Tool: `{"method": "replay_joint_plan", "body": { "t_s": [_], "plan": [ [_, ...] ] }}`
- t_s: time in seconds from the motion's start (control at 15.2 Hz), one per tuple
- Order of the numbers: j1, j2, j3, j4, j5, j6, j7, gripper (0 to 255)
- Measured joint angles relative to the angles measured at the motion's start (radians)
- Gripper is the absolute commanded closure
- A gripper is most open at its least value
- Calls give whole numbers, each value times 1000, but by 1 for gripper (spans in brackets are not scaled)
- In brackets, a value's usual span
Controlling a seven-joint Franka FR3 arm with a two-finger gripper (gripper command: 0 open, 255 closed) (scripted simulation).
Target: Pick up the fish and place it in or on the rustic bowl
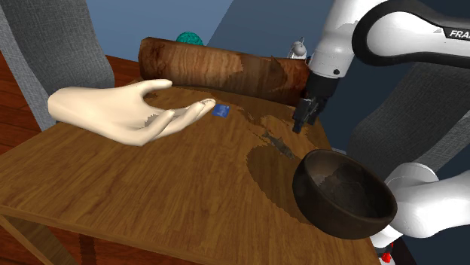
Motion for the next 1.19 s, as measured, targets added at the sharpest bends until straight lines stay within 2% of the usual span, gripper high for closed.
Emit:
{"method": "replay_joint_plan", "body": {
  "t_s": [0.53,0.99,1.19],
  "plan": [
    [49,80,172,83,59,38,168,0],
    [56,84,194,0,73,127,171,0],
    [57,82,196,-9,75,135,172,0]
  ]
}}
